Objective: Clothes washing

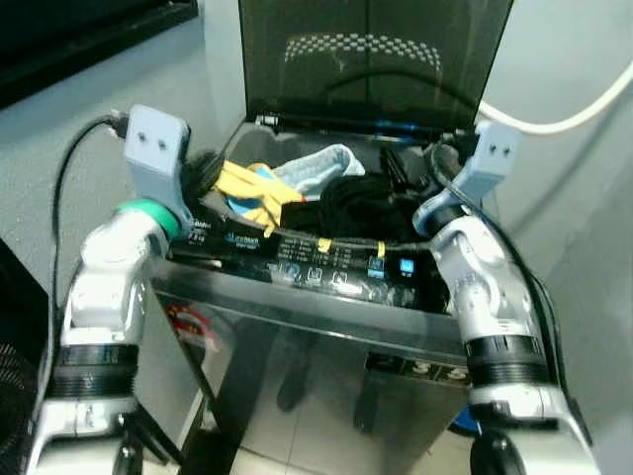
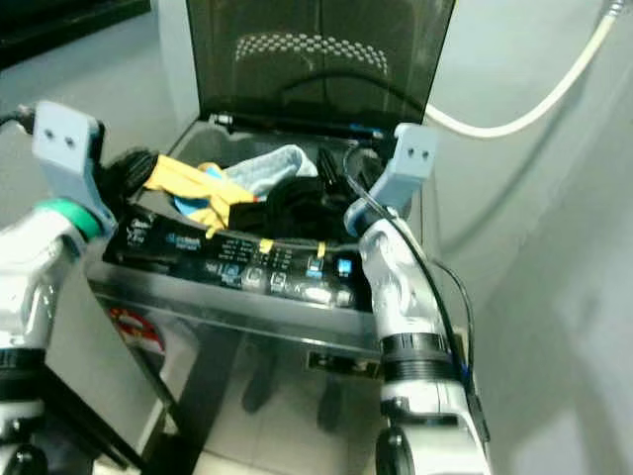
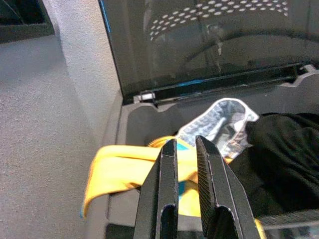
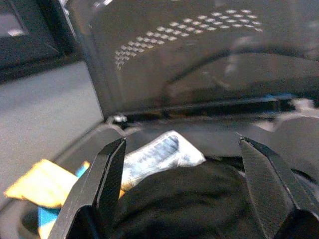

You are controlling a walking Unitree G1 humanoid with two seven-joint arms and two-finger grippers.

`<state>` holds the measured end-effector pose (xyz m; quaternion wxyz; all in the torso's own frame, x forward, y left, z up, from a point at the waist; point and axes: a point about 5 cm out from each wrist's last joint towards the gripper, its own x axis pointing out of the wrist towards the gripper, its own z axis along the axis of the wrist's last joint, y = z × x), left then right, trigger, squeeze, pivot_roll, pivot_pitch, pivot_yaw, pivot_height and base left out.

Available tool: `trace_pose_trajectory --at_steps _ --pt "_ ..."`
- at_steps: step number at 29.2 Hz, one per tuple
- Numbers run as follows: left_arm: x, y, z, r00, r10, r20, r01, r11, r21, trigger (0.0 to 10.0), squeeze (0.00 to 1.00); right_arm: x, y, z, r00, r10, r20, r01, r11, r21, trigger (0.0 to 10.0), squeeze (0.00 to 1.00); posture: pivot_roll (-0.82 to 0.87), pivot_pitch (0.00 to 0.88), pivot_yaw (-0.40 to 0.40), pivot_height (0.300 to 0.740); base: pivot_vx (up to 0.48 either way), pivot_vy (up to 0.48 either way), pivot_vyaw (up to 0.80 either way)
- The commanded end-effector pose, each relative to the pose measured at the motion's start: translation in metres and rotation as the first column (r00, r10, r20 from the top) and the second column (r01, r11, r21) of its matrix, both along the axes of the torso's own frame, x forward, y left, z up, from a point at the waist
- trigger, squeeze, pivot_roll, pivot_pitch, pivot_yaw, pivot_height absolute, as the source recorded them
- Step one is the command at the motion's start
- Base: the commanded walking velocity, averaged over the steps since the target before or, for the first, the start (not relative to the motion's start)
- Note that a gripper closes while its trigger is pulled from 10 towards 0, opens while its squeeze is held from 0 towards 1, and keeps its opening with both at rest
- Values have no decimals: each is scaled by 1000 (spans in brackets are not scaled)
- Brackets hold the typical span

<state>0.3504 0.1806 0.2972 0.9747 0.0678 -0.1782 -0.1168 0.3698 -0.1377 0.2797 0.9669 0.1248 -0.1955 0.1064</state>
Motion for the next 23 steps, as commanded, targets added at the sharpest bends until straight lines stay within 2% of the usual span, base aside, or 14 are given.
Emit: trace_pose_trajectory --at_steps 1,2,3,4,6,10,16,17,18,19,20,21,22,23 --pt "-4 -3 -7 1000 16 -21 -17 999 -46 10000 0 -9 4 -12 999 -32 1 32 998 -53 10000 0 59 13 34 740 0 0 0" --pt "-5 -4 -21 998 34 -49 -37 997 -69 10000 0 -13 5 -23 999 -42 -9 41 997 -61 10000 0 55 0 29 740 0 0 0" --pt "-5 -4 -21 998 34 -49 -37 997 -69 10000 0 -13 5 -23 999 -42 -9 41 997 -61 10000 0 55 0 29 740 0 0 0" --pt "-6 -4 -31 997 44 -70 -50 995 -82 10000 0 -15 7 -30 999 -46 -16 44 997 -62 10000 0 52 0 29 740 0 0 0" --pt "-8 -5 -50 991 75 -107 -85 992 -89 10000 0 -17 8 -49 995 -79 -66 71 991 -116 10000 0 40 0 23 740 0 0 0" --pt "-12 -10 -59 987 100 -129 -113 989 -98 10000 0 -21 8 -62 992 -66 -110 55 993 -104 10000 0 44 0 10 740 0 0 0" --pt "-13 -15 -61 982 124 -142 -141 984 -111 10000 0 -24 13 -61 994 -39 -98 31 996 -84 10000 0 61 0 1 740 0 0 0" --pt "-14 -20 -63 983 109 -145 -124 987 -98 10000 0 -26 14 -60 996 -42 -83 35 996 -83 10000 0 69 0 -1 740 0 0 0" --pt "-18 -30 -64 991 45 -127 -54 996 -67 10000 0 -27 16 -59 997 -41 -70 35 996 -83 10000 0 73 0 -1 740 0 0 0" --pt "-18 -30 -64 991 45 -127 -54 996 -67 10000 0 -27 16 -59 997 -41 -70 35 996 -83 10000 0 73 0 -1 740 0 0 0" --pt "-21 -38 -64 993 -4 -115 -1 999 -45 10000 0 -27 17 -58 997 -40 -63 35 996 -82 10000 0 73 0 -1 740 0 0 0" --pt "-30 -52 -57 987 -153 -41 151 987 -48 10000 0 -27 19 -56 998 -41 -47 37 996 -79 10000 0 78 0 7 740 0 0 0" --pt "-30 -52 -57 987 -153 -41 151 987 -48 10000 0 -27 19 -56 998 -41 -47 37 996 -79 10000 0 78 0 7 740 0 0 0" --pt "-38 -61 -51 968 -250 15 250 967 -48 10000 0 -27 20 -55 998 -43 -36 41 996 -79 10000 0 79 0 8 740 0 0 0"
